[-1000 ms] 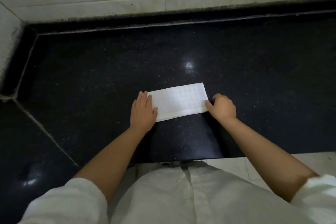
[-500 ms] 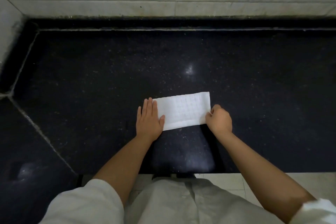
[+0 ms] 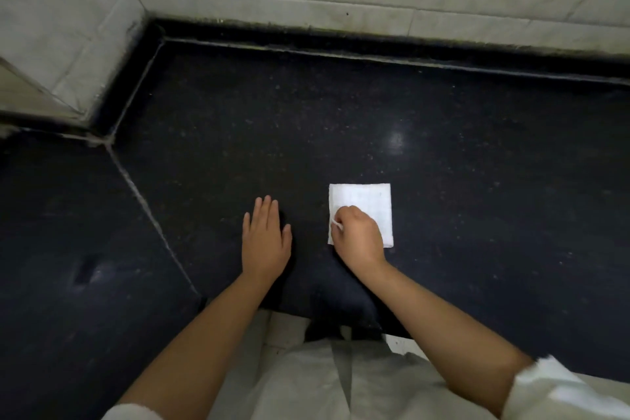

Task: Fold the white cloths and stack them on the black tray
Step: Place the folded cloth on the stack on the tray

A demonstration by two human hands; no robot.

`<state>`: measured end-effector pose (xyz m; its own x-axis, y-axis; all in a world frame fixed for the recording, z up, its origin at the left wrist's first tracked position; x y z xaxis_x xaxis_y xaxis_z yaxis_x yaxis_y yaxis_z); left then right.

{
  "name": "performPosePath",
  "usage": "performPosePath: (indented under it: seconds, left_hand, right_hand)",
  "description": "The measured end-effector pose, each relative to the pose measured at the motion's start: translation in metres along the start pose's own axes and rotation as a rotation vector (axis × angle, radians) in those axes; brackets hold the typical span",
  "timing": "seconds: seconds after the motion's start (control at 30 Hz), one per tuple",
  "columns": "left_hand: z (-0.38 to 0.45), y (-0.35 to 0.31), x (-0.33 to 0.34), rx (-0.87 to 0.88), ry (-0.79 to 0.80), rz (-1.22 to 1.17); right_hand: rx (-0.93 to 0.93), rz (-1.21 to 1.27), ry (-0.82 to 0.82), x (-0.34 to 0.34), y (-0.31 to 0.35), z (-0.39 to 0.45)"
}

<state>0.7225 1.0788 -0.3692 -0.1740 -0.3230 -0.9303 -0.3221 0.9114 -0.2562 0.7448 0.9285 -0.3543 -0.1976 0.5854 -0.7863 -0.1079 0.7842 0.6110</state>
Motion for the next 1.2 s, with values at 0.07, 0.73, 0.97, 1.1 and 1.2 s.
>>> performPosePath:
  seconds: [0.07,0.73,0.97,1.1,1.2]
  left_hand:
    - [-0.006,0.016,0.000,-0.002,-0.007,-0.007]
    - [-0.018,-0.060,0.031,0.726,0.076,0.043]
    - [-0.015,-0.078,0.035,0.747,0.025,0.270]
    - [-0.036,-0.124,0.026,0.938,-0.010,0.291]
    - [-0.066,-0.192,0.023,1.146,-0.010,0.266]
  right_hand:
    - [0.000,-0.083,0.046,0.012,0.002,0.000]
    - [-0.157,-0.470,0.277,-0.025,-0.053,-0.029]
    - [-0.123,-0.262,0.209,-0.047,-0.044,-0.038]
    - [-0.032,-0.146,0.053,-0.098,-0.063,-0.079]
    - [0.072,-0.152,-0.078,-0.153,-0.106,-0.127]
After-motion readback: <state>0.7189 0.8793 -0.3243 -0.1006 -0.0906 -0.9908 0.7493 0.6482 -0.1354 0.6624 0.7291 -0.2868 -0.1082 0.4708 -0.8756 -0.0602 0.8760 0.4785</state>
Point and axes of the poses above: each hand's wrist, its own z-axis towards the middle knuckle, its own x-axis out of the palm, y = z × x, the point moved 4 cm from there along z, towards the middle knuckle, and after that the axes turned 6 degrees about -x, right-handed, at the moved point
